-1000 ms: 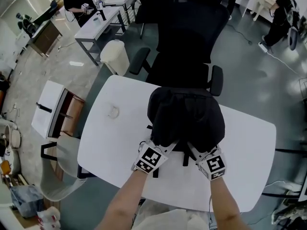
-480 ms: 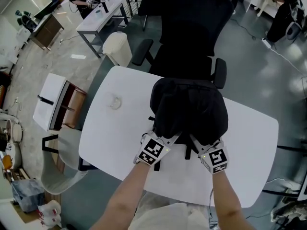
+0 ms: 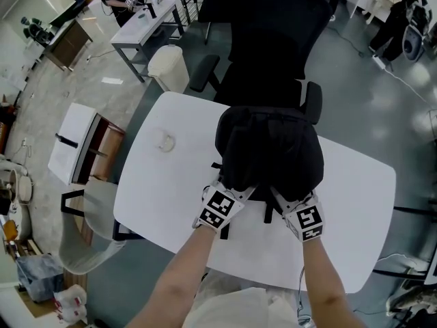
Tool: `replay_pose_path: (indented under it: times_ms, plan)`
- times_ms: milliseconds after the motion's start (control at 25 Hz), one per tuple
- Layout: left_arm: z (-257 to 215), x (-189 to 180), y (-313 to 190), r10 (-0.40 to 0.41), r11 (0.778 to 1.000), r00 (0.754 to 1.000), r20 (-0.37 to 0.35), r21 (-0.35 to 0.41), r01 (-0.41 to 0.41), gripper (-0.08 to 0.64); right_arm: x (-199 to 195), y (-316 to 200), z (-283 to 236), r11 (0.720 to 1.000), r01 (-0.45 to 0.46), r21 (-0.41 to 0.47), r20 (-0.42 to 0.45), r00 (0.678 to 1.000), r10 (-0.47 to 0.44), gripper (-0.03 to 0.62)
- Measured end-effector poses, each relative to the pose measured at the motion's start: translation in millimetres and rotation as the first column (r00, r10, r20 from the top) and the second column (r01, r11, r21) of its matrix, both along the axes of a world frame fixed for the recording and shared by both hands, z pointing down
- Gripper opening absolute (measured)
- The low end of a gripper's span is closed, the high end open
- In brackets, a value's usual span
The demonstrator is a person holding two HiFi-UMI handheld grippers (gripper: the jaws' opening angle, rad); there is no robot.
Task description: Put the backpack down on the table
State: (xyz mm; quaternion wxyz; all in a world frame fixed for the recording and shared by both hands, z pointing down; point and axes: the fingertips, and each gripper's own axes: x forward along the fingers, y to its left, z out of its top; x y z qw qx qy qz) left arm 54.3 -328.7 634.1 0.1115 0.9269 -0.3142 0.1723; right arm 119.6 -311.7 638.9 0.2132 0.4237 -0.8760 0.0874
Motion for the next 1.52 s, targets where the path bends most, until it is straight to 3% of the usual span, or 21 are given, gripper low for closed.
replay_pose_path:
  times_ms: [480,880,1200,1520]
  plan:
    - [0.2,-11.3,0.5,-0.059,0.998,0.998,-0.001,-0.007,0.059,0.256,7.6,4.0,-0.8,0.999,-0.044,-0.023,-0.008,0.999,0.044,0.302]
    - [-10.1,-29.0,11.8,-0.108,0.994,0.994,0.005,-0.001,0.108,0.272,21.7,16.2,-13.5,0.992,-0.12,-0.039,0.065,0.99,0.122,0.327]
    - [-24.6,-46.4,26.3,-0.162,0.987,0.987,-0.017,-0.002,0.162,0.275,37.4,31.2,-26.4,0.98,-0.197,-0.039,0.081,0.977,0.2,0.327]
    - [-56.7,-91.7,54.3,-0.26,0.965,0.962,-0.087,0.013,0.262,0.273,45.2,69.0,-54.4,0.964,-0.265,-0.024,0.109,0.958,0.266,0.327]
